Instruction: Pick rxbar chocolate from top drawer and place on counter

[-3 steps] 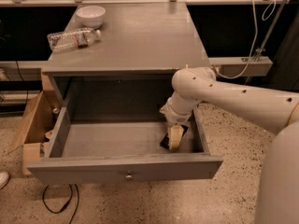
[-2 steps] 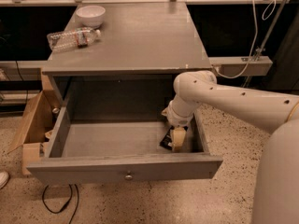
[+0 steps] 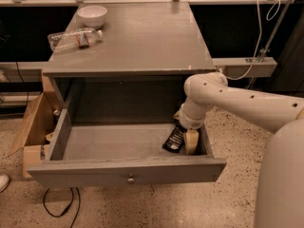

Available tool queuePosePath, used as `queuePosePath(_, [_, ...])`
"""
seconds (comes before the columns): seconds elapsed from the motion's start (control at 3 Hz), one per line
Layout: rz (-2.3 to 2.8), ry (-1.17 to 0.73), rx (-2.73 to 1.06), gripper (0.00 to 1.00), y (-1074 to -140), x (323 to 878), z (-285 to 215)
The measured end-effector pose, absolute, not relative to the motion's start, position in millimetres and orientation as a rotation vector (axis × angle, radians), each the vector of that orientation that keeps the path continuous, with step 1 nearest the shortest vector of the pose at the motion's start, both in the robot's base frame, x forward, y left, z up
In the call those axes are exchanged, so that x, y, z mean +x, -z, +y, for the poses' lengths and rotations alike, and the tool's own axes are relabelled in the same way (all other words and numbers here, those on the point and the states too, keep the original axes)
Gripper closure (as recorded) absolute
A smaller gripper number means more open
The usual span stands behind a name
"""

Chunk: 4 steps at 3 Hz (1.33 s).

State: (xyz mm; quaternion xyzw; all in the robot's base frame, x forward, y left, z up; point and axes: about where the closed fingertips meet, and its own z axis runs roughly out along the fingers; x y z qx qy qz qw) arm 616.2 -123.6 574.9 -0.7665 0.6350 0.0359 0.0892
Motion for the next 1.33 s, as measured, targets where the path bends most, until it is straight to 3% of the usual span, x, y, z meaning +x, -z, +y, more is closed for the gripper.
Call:
queuePosePath(0.67, [1.890, -0.104, -2.294, 0.47, -573.9, 615.2, -130.5])
queuePosePath(1.0, [1.890, -0.104, -2.294, 0.78, -585.9, 615.2, -130.5])
queuePosePath(1.33, [1.890, -0.104, -2.294, 0.99, -594.9, 615.2, -130.5])
